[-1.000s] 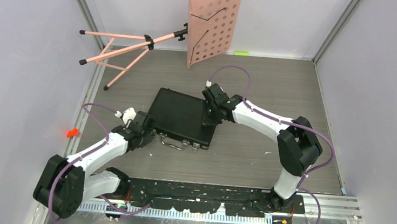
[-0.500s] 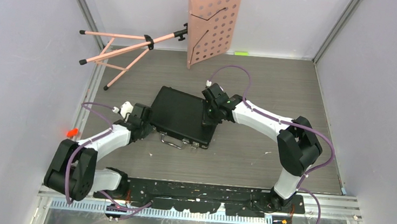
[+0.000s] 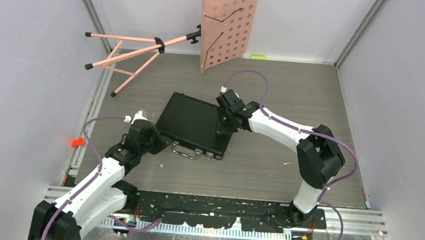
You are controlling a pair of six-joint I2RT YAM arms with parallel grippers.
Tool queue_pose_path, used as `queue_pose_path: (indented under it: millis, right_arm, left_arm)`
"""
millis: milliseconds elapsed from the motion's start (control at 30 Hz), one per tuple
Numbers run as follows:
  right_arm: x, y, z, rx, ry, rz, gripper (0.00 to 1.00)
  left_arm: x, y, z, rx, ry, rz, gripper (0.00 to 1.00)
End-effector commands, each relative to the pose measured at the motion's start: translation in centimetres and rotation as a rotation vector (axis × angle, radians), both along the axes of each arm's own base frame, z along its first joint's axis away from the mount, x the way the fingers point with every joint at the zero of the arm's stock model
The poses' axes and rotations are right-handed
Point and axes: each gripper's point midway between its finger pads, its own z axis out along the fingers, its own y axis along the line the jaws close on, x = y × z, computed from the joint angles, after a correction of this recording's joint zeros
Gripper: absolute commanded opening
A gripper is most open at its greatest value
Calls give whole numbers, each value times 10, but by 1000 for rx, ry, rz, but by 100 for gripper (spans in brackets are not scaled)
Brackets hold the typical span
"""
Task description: Pack up texas hold em set
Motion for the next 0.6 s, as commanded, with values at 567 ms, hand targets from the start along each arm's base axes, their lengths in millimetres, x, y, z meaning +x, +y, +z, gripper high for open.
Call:
queue_pose_path:
  millis: [567]
  right_arm:
    - [-23, -40, -36, -181, 79, -34, 1]
  left_arm:
    - [-37, -167, 32, 65, -107, -586, 0]
